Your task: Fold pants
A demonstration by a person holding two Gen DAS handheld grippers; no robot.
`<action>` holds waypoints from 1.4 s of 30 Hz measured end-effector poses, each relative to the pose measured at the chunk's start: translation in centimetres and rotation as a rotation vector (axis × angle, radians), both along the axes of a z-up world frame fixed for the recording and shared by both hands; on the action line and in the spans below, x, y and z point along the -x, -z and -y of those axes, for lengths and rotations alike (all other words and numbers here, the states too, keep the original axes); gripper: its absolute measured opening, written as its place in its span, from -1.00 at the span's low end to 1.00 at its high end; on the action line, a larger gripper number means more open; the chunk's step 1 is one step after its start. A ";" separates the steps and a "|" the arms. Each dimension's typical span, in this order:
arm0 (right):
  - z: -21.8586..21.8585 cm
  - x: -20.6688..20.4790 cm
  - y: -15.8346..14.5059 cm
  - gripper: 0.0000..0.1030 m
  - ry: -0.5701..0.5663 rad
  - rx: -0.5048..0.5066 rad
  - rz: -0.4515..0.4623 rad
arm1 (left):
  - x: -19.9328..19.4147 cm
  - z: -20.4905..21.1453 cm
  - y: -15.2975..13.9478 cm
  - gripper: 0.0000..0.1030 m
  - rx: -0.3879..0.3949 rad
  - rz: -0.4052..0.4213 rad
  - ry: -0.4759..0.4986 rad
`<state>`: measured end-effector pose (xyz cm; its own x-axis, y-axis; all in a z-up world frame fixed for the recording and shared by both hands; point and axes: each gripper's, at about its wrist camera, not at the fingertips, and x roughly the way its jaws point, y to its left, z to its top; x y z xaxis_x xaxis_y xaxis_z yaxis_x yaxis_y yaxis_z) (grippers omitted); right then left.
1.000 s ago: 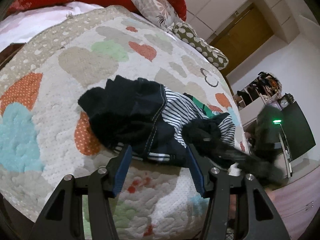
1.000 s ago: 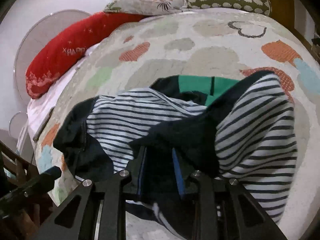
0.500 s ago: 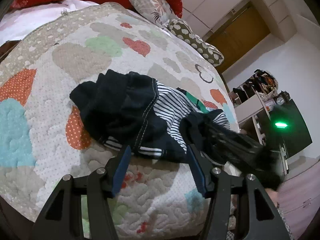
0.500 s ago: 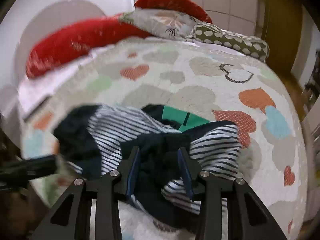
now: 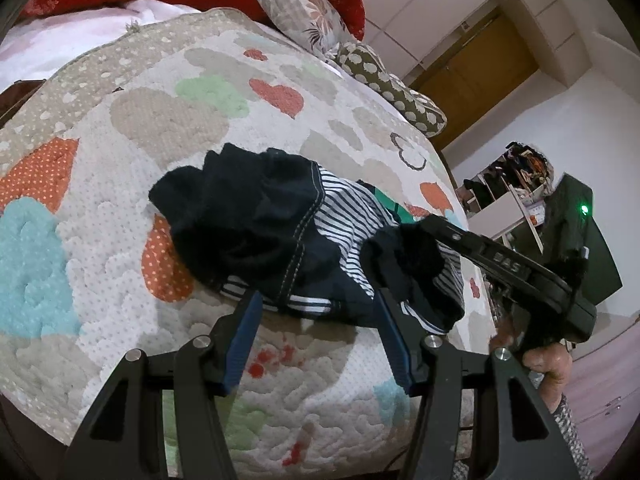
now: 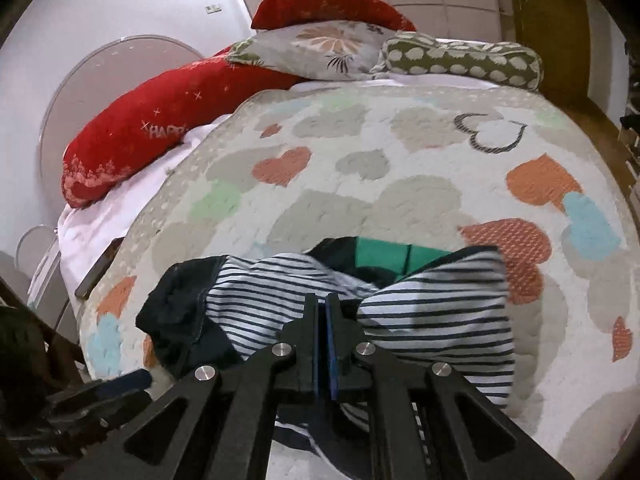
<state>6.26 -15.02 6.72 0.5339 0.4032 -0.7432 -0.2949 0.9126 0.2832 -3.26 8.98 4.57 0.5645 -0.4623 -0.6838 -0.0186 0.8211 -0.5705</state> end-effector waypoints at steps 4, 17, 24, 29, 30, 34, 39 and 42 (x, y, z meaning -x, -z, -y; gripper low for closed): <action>0.7 0.0 -0.4 -0.88 -0.027 -0.072 -0.041 | -0.3 -0.1 0.8 0.10 0.036 -0.033 0.005; 2.1 -0.2 1.8 -0.65 -0.054 -0.285 -0.182 | 0.0 -0.3 1.0 0.10 0.026 -0.032 0.005; 12.5 0.1 0.1 0.47 0.261 -0.306 -0.053 | -0.4 0.4 1.5 0.10 0.024 -0.059 0.024; 13.6 -1.1 5.8 0.47 0.308 -0.404 -0.185 | -0.3 1.2 1.3 0.10 -0.018 -0.066 0.027; 12.8 -1.4 6.9 0.43 0.285 -0.448 -0.208 | -0.4 1.3 1.3 0.10 -0.026 -0.072 0.023; 10.7 -2.8 8.3 -0.64 0.196 -0.546 -0.276 | -0.4 1.5 1.4 0.10 -0.052 -0.090 0.006; 13.0 -2.4 5.8 -0.74 0.231 -0.525 -0.190 | -0.8 2.1 1.6 0.10 -0.079 -0.098 -0.002; 14.4 -2.0 4.5 -0.74 0.281 -0.407 -0.134 | -1.2 2.9 2.1 0.10 -0.088 -0.114 0.011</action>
